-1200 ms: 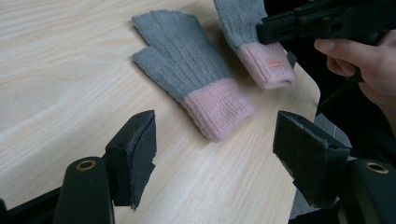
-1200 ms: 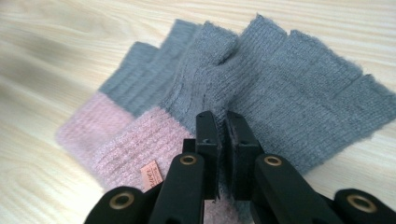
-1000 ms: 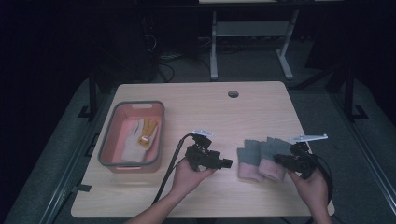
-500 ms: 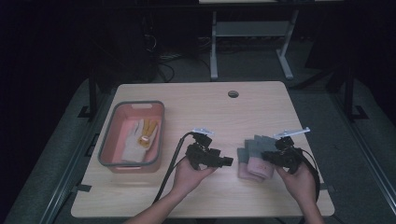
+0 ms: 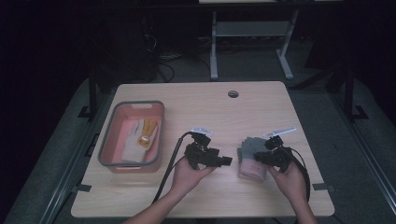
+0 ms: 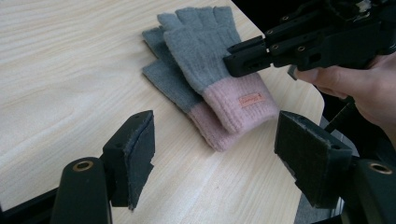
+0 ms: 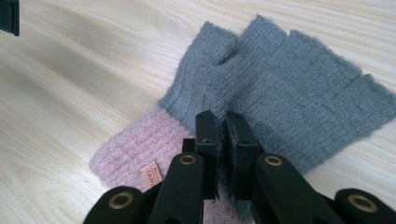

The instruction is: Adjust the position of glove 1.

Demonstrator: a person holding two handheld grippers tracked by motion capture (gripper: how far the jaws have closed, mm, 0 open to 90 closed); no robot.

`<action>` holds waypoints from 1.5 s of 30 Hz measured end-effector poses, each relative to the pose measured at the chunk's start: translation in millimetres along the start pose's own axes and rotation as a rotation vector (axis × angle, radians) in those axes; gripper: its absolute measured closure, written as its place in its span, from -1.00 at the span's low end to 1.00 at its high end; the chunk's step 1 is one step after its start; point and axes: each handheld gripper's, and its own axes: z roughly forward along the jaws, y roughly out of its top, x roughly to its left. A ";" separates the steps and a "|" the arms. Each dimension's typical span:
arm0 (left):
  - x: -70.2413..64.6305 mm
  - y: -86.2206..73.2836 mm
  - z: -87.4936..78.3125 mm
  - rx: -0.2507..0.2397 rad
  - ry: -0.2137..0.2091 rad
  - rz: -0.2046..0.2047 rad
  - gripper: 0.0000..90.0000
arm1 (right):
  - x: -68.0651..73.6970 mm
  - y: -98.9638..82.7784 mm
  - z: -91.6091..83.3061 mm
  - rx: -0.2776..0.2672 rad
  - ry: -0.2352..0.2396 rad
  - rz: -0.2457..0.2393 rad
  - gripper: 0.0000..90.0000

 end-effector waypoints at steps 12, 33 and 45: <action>-0.3 -0.4 5.3 0.006 -0.004 -0.007 -0.35 | -0.3 -2.5 13.7 0.017 0.005 0.014 0.80; -3.6 0.9 31.2 0.057 -0.019 -0.042 -0.29 | -9.8 -11.0 -4.8 -0.065 0.056 0.075 0.26; -4.6 -1.0 59.9 0.088 0.006 -0.093 -0.20 | -25.0 -22.1 -6.6 -0.056 0.059 0.142 0.13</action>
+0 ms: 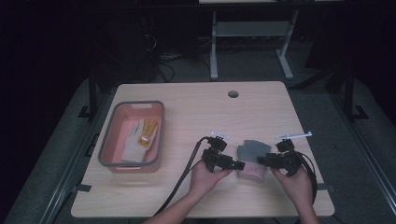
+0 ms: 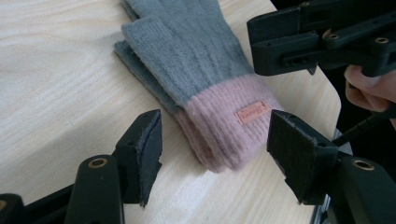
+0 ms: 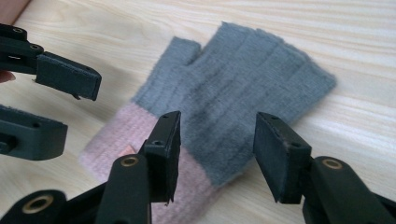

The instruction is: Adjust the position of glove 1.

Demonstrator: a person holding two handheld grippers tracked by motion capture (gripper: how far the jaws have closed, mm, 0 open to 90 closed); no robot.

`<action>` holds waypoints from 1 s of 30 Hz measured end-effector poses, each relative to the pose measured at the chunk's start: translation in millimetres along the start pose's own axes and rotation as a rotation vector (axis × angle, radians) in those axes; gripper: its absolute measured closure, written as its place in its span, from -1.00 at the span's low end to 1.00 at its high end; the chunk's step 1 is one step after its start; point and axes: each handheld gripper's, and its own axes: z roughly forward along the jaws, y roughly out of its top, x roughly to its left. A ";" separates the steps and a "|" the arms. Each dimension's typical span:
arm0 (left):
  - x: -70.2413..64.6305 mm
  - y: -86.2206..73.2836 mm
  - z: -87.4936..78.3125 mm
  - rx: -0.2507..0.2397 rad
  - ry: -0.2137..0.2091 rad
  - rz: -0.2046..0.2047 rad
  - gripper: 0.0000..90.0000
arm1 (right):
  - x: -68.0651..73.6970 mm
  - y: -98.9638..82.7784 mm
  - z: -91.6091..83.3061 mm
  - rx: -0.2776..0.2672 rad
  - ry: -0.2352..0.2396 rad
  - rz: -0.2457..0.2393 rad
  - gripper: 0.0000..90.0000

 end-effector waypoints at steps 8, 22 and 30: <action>-4.6 -2.5 17.2 0.020 0.000 -0.002 -0.05 | -5.5 -3.0 3.7 0.020 -0.008 0.044 0.07; -4.7 -4.5 31.0 0.056 0.019 -0.007 0.00 | -17.8 -10.1 13.4 0.047 0.037 0.127 0.06; -3.1 -6.6 32.8 0.057 0.010 -0.029 -0.05 | -27.7 -16.5 19.0 0.034 0.094 0.199 0.03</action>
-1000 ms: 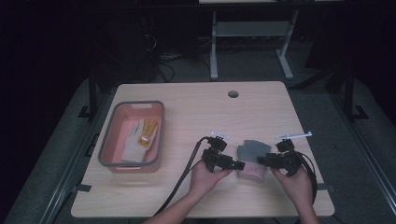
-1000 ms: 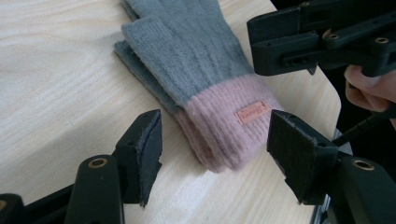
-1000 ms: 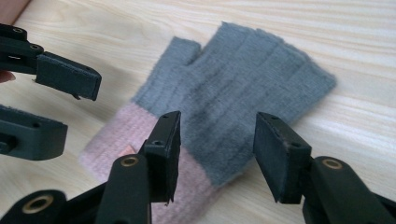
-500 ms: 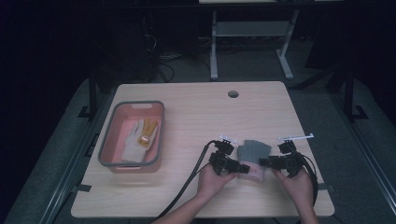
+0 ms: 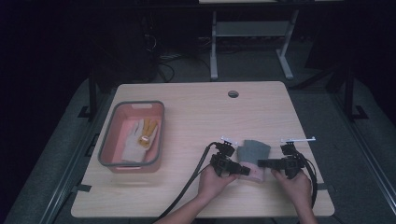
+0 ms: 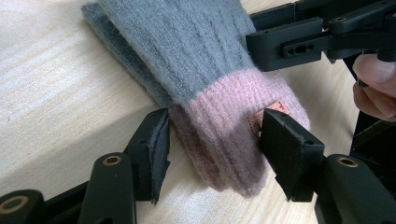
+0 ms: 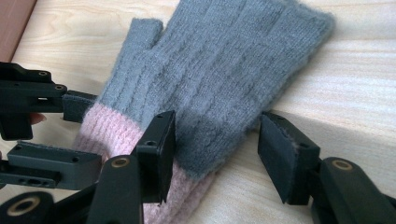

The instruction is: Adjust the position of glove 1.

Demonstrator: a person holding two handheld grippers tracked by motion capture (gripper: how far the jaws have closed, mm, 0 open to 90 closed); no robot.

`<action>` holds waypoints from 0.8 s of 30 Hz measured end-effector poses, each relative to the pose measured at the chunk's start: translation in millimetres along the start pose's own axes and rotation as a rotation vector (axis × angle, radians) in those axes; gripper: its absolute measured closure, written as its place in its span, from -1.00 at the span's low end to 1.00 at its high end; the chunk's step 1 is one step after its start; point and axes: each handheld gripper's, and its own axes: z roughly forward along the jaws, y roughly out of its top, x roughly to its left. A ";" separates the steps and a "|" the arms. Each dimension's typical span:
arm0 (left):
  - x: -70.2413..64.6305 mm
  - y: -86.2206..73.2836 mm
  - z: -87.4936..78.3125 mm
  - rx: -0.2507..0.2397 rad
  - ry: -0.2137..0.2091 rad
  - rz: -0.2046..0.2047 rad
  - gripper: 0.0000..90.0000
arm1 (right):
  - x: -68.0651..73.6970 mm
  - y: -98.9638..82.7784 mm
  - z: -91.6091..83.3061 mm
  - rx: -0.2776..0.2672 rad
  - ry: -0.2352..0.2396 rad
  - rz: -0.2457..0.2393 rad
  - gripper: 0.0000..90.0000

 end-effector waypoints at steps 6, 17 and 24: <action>0.5 0.6 1.3 0.003 -0.020 -0.020 -0.03 | 1.7 -1.9 2.5 -0.011 0.009 0.013 0.18; 9.9 3.5 5.4 -0.016 -0.067 -0.077 0.19 | -5.8 -6.2 7.1 -0.037 0.108 0.068 0.43; 11.9 4.3 5.3 -0.033 -0.088 -0.072 0.35 | -6.9 -6.5 7.0 -0.043 0.144 0.071 0.64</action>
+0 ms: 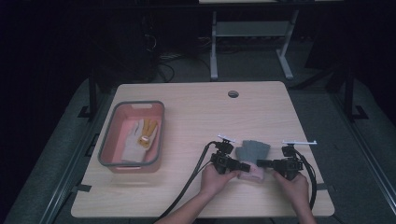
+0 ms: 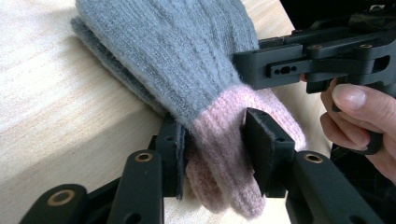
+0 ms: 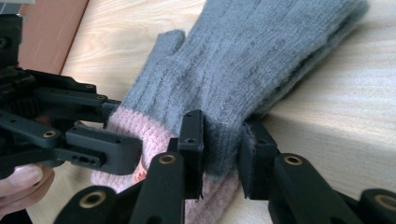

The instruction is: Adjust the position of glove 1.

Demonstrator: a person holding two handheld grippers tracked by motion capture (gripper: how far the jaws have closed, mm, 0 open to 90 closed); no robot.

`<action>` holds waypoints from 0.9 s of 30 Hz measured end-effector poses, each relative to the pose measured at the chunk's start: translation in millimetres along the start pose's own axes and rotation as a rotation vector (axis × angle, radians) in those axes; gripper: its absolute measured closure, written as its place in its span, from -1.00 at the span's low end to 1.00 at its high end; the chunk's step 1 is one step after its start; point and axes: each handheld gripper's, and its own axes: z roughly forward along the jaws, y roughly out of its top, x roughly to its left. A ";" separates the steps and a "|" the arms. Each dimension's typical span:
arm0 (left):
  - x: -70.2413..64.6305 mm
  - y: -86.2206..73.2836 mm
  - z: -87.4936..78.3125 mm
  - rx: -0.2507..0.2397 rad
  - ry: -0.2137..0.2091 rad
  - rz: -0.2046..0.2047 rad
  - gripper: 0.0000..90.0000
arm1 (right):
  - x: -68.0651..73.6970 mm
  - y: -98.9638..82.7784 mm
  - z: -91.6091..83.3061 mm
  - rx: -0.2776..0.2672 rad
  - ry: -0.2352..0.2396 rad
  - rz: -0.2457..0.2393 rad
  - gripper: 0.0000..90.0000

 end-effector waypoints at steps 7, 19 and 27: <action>6.8 1.3 -2.6 -0.003 -0.044 -0.032 0.41 | 0.1 0.7 -1.4 -0.006 0.021 0.001 0.71; 6.8 -0.4 -17.6 -0.029 -0.050 -0.007 0.43 | 10.5 1.2 -2.0 -0.023 0.040 -0.010 0.72; 6.9 -6.3 -32.7 -0.049 -0.048 0.009 0.43 | 24.9 3.4 -0.1 -0.016 0.056 -0.042 0.72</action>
